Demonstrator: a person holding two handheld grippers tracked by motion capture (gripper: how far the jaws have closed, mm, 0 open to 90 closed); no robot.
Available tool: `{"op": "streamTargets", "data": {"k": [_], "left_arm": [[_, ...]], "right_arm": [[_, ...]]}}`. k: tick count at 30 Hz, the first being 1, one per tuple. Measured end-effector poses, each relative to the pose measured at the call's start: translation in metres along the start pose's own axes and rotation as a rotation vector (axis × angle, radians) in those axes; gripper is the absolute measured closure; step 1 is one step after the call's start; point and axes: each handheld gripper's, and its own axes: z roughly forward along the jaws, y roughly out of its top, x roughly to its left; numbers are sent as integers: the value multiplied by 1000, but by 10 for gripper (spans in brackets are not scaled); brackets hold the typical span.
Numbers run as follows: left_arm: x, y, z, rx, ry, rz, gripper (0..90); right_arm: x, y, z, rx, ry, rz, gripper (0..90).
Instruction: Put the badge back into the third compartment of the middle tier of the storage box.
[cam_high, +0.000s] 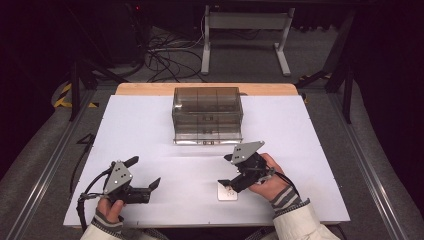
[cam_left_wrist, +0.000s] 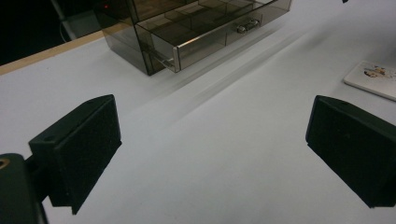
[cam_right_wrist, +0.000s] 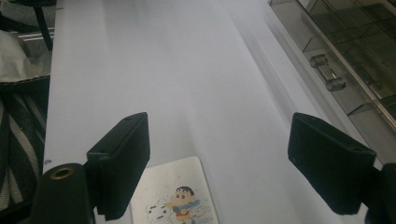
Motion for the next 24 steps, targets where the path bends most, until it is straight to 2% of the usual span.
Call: {"op": "streamTargets", "data": {"k": [5, 13, 24], "left_arm": [[0, 0, 0, 1, -1, -1, 40], [0, 0, 0, 0, -1, 1, 40], [0, 0, 1, -1, -4, 3, 40]], "right_arm": [[0, -1, 0, 6, -1, 2, 217], [0, -7, 6, 59, 16, -2, 220], [3, -11, 15, 128, 85, -12, 224]]}}
